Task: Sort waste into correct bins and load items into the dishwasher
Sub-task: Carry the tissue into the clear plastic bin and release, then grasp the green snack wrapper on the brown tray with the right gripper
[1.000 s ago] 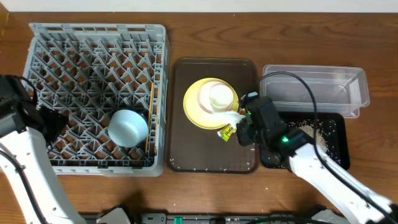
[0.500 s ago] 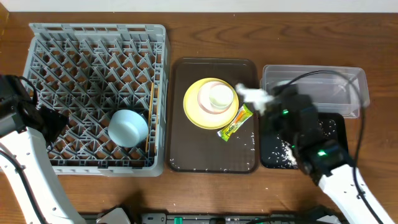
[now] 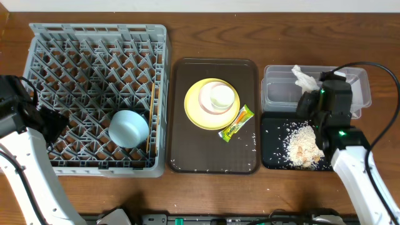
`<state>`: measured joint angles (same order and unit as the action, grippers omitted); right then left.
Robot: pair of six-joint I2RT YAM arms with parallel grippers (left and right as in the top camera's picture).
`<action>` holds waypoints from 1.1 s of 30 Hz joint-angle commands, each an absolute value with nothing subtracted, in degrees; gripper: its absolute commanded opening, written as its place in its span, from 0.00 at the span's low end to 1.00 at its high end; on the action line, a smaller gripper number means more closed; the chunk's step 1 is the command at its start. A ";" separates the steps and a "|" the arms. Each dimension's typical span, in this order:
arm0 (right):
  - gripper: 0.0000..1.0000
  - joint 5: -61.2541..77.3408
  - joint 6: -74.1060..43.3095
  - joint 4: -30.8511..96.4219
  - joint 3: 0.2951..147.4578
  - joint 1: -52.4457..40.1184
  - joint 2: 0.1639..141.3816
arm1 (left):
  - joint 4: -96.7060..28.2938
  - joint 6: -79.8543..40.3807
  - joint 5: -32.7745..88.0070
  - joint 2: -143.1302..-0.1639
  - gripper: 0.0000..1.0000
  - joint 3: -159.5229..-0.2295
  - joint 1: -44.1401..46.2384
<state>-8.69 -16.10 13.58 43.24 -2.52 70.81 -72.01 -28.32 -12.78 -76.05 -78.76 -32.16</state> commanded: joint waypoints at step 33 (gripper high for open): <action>0.38 4.64 -32.03 26.24 45.89 -34.81 68.16 | -72.23 -28.40 -13.06 -75.88 1.00 -79.00 -32.40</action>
<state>16.16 -25.69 25.96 45.60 -29.28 67.05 -72.01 -28.32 -12.75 -76.05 -78.76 -32.16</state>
